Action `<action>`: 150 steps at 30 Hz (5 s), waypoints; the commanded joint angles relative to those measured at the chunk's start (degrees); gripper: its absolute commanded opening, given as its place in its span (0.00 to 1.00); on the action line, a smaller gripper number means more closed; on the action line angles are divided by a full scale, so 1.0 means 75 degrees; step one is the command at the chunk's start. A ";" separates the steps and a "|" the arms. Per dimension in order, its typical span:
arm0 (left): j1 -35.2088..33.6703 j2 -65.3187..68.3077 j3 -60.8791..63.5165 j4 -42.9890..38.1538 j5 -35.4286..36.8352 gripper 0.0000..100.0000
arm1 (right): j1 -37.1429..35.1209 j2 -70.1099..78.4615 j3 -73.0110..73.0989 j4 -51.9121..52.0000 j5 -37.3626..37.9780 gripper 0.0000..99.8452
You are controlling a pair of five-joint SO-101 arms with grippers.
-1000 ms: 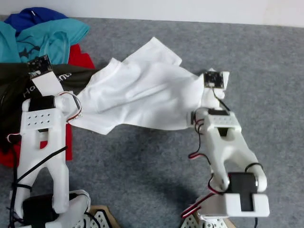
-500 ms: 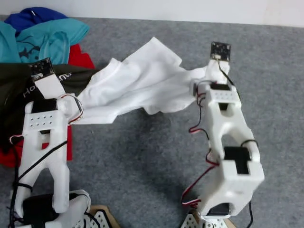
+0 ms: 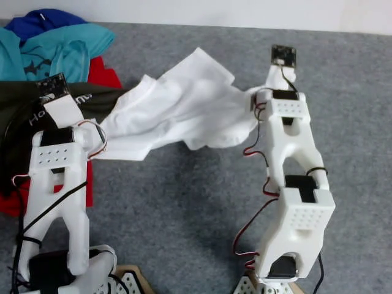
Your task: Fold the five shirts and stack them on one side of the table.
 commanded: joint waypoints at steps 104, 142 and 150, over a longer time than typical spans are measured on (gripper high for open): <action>0.0182 -0.0076 0.0803 -0.1313 0.0059 0.01 | -0.1084 -0.4097 0.5398 -0.3522 0.0399 0.01; 0.0850 -0.3558 -0.4437 0.2590 0.0832 0.01 | 0.1225 -1.2325 0.5269 0.1248 0.2133 0.01; 0.0826 -0.3897 -0.3768 0.2743 0.0809 0.01 | -0.0147 -1.2349 0.6511 0.2292 0.1969 0.11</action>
